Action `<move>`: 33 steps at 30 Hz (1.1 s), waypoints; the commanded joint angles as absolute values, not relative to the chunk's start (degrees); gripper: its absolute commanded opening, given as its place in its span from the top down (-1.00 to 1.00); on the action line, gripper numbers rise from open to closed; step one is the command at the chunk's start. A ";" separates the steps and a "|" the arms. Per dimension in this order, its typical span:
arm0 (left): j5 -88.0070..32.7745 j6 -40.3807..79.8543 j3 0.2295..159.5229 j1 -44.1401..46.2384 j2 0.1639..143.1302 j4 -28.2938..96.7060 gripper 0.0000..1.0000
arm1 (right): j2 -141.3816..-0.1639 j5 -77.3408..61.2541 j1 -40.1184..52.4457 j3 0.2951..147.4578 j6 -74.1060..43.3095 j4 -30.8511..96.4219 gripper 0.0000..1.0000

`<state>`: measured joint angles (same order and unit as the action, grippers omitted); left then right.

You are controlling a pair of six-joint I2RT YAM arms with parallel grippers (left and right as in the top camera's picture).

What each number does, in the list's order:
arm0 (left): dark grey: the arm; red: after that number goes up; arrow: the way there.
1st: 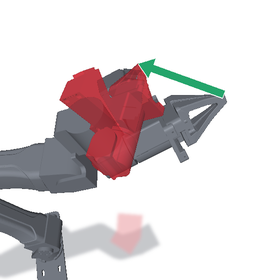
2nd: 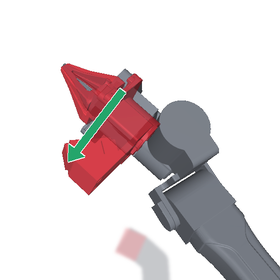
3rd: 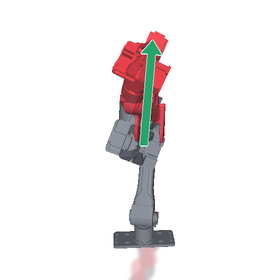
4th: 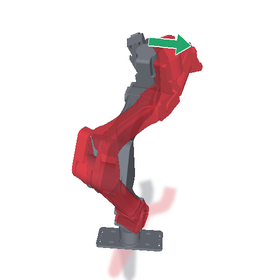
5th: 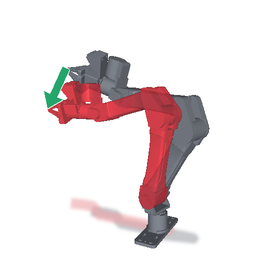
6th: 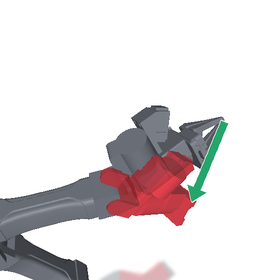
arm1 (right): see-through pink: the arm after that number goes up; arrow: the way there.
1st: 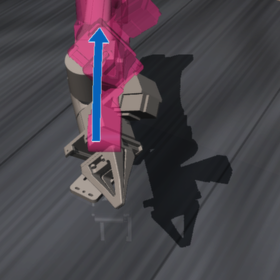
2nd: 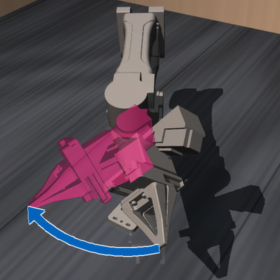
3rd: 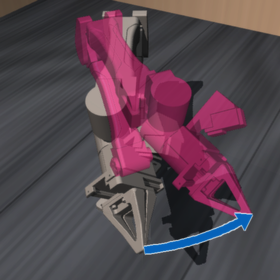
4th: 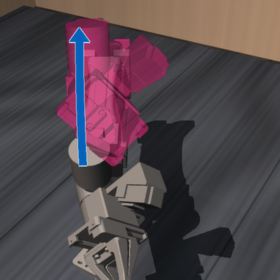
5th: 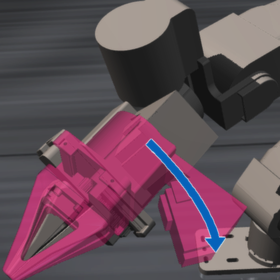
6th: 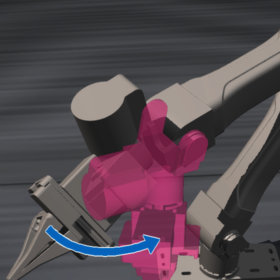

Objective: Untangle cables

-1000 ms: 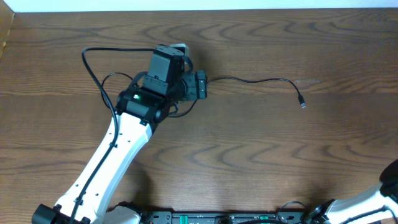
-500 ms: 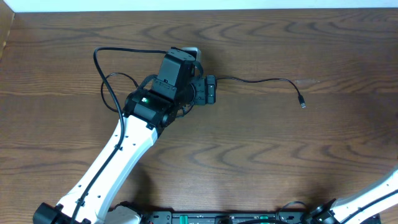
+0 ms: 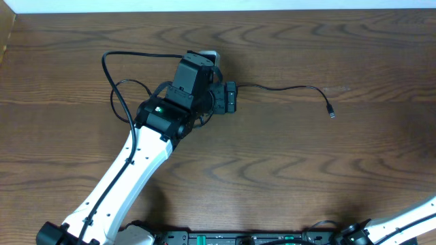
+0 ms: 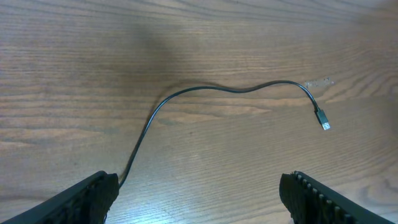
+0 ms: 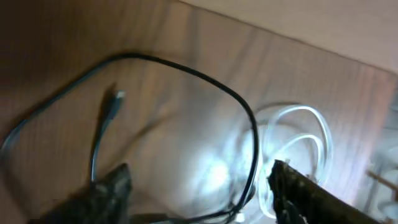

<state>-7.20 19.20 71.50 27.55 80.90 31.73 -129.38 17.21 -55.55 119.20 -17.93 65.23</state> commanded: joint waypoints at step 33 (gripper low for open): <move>8.40 19.14 71.46 11.29 80.79 30.81 -0.99 | -113.80 -16.64 -14.09 139.26 -3.11 82.24 -0.62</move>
